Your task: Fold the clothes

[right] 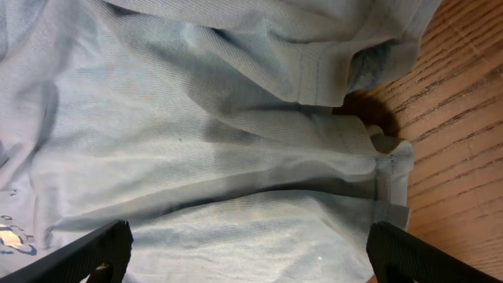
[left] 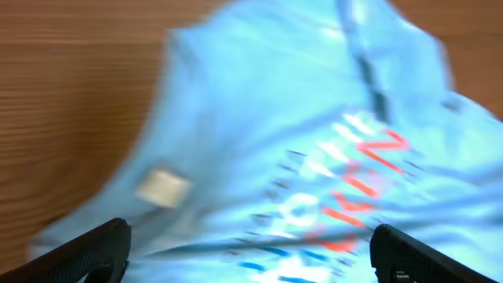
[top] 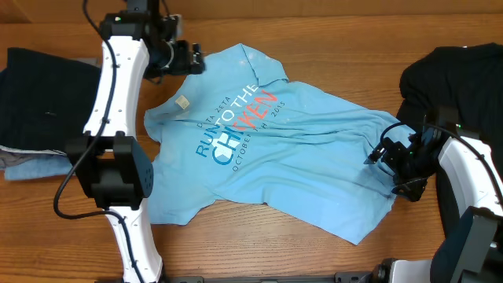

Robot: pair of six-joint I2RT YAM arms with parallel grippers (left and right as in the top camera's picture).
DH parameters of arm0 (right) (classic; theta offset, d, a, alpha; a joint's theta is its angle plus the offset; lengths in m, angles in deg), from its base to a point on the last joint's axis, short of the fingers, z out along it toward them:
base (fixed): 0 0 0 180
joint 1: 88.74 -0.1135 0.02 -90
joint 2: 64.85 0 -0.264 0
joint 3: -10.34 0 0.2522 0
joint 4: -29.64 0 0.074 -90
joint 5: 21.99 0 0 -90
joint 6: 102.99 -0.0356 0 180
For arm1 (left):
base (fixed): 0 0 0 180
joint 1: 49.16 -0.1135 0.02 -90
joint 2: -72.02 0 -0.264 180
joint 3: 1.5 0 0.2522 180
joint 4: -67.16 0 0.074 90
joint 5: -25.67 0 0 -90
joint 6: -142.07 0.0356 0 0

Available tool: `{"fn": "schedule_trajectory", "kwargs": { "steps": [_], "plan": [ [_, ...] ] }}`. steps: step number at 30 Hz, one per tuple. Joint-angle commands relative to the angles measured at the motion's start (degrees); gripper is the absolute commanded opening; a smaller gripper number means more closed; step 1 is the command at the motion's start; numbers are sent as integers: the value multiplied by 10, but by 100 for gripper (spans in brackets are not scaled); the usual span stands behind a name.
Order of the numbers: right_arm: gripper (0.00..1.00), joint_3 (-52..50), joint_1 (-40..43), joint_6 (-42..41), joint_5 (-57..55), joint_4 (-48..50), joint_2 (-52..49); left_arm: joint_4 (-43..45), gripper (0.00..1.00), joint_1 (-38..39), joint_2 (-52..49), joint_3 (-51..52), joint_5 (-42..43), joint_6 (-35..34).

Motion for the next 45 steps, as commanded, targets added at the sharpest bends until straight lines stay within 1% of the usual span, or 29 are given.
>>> {"fn": "schedule_trajectory", "kwargs": {
  "steps": [1, 5, 8, 10, 11, 13, 14, 15, 16, 20, 23, 26, 27, 35, 40, 41, 43, 44, 45],
  "plan": [
    [100, 12, 2, 2, -4, 0, 0, -16, 100, 28, 10, -7, 60, 27],
    [100, 12, 2, 2, -4, 0, 0, -47, 100, 44, 10, -7, -20, 7],
    [100, 12, 2, 2, -4, 0, 0, -50, 100, 52, 9, 2, -20, 10],
    [100, 12, 2, 2, -4, 0, 0, -45, 95, 61, 9, 9, -19, 21],
    [100, 12, 2, 2, -4, 0, 0, -42, 94, 66, 9, 11, -20, 26],
    [100, 11, 2, 2, -4, 36, 0, -23, 93, 76, 9, 16, -20, 27],
    [100, 11, 2, 1, -3, 93, 0, -6, 93, 82, 9, 17, -21, 27],
    [100, 11, 2, -9, 11, 116, 0, 14, 93, 89, 9, 17, -22, 27],
    [100, 11, 2, -9, 17, 122, 0, 45, 93, 99, 9, 17, -26, 27],
    [100, 11, 2, -8, 16, 121, 0, 120, 92, 127, 5, 17, -58, 26],
    [100, 11, 2, -8, 16, 121, 0, 171, 96, 143, -6, 18, -87, 27],
    [100, 11, 2, -8, 16, 121, 0, 216, 97, 149, -29, 18, -102, 30],
    [100, 11, 2, -8, 16, 121, 0, 246, 97, 148, -59, 18, -114, 32],
    [100, 11, 2, -8, 16, 121, 0, 293, 97, 132, -175, 18, -119, 42],
    [100, 11, 2, -8, 16, 121, 0, 293, 97, 119, -217, 18, -130, 39],
    [100, 11, 2, -8, 16, 121, 0, 271, 88, 113, -219, 18, -163, 37],
    [100, 11, 2, -8, 16, 121, 0, 242, 77, 106, -217, 18, -191, 36],
    [100, 11, 2, -8, 16, 121, 0, 222, 73, 103, -217, 18, -200, 36],
    [100, 11, 2, -8, 16, 121, 0, 196, 64, 99, -217, 18, -213, 36]
  ]
}}
